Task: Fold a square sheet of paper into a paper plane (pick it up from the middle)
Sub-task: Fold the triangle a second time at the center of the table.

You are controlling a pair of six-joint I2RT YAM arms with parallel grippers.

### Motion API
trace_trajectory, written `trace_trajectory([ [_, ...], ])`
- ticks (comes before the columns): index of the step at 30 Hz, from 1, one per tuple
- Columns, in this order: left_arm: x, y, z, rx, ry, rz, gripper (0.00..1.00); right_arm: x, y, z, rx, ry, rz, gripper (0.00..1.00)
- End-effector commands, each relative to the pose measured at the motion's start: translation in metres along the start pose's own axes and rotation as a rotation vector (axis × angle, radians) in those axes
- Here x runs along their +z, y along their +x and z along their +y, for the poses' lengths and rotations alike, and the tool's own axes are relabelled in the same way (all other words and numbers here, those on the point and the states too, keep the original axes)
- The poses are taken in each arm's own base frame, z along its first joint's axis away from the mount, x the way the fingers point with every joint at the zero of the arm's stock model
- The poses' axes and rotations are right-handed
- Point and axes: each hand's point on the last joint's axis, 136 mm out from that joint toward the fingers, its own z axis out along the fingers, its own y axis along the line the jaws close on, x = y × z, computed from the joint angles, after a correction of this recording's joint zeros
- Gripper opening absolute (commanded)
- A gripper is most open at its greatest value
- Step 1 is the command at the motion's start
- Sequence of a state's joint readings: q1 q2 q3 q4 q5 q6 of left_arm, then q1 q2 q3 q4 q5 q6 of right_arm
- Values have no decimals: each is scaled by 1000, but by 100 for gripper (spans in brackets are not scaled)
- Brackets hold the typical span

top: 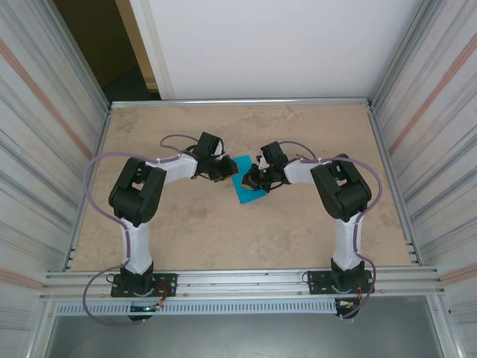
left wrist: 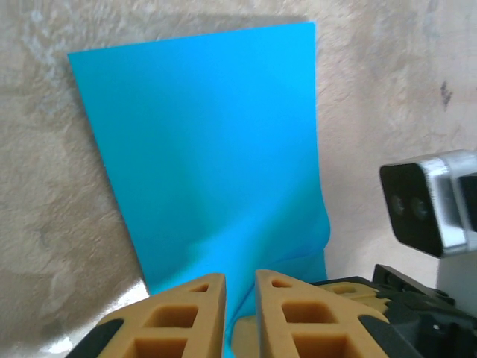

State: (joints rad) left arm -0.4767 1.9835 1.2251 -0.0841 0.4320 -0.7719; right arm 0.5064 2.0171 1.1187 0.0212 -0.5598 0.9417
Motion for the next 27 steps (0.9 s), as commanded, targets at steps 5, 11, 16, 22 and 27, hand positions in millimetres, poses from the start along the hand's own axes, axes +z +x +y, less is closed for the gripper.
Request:
trace_trajectory([
  [5,-13,3,2,-1,24,-48,19,-9,4,-17,124,119,-50,0],
  [11,2,3,-4,16,50,-5,19,-15,9,-21,212,126,-99,0],
  [16,13,2,-10,37,58,16,19,-19,8,-18,242,129,-128,0],
  [22,19,5,-4,32,39,34,18,-18,6,-18,244,124,-134,1],
  [27,23,8,-3,32,41,58,18,-18,5,-17,242,122,-140,1],
])
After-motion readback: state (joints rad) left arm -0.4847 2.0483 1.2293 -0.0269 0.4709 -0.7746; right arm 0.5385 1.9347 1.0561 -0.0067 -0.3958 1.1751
